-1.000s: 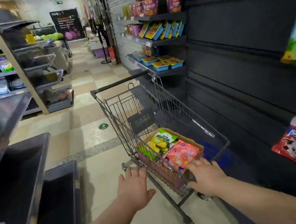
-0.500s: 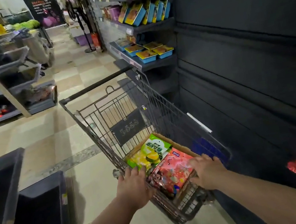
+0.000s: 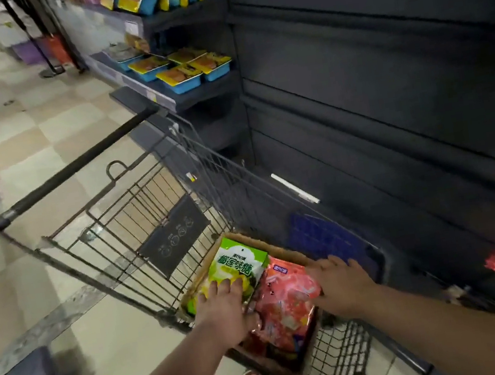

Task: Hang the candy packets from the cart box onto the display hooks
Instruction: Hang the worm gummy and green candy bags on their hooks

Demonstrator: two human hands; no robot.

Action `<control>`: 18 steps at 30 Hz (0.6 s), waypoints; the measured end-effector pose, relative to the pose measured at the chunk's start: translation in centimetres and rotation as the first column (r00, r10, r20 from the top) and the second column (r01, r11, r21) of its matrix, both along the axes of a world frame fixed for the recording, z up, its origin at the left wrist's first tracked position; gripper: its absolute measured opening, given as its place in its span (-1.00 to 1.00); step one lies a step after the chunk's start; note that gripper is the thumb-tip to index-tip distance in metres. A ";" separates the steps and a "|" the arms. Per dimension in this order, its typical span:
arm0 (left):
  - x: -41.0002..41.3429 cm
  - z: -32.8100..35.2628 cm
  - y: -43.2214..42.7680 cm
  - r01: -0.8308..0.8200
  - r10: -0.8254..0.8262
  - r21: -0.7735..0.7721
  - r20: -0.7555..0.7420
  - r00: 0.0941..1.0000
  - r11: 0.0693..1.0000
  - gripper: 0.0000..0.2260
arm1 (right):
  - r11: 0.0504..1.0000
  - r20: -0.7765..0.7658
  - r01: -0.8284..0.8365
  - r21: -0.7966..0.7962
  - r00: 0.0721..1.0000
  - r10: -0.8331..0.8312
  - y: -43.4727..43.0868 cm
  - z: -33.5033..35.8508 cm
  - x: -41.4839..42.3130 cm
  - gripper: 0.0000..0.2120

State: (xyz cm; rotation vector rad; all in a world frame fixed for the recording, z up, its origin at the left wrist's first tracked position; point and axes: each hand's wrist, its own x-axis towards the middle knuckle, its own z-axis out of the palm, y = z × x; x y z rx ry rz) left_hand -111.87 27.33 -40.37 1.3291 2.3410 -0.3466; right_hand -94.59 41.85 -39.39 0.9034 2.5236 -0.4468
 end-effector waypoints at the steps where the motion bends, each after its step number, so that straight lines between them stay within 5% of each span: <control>1: -1.6 -0.4 0.5 0.003 -0.003 -0.004 0.021 1.000 1.000 -0.29 | 1.000 0.014 0.019 -0.012 1.000 -0.019 0.2 -0.4 -1.1 -0.43; 9: -13.8 -6.1 2.6 -0.005 0.015 -0.130 0.074 0.997 0.991 -0.33 | 0.987 0.148 0.106 -0.124 0.985 -0.088 0.3 -6.9 -10.3 -0.41; 18: -18.7 -14.1 5.0 0.043 0.001 -0.239 0.179 0.984 0.970 -0.35 | 0.909 0.282 0.280 -0.308 0.940 -0.194 -0.5 -15.0 -15.6 -0.41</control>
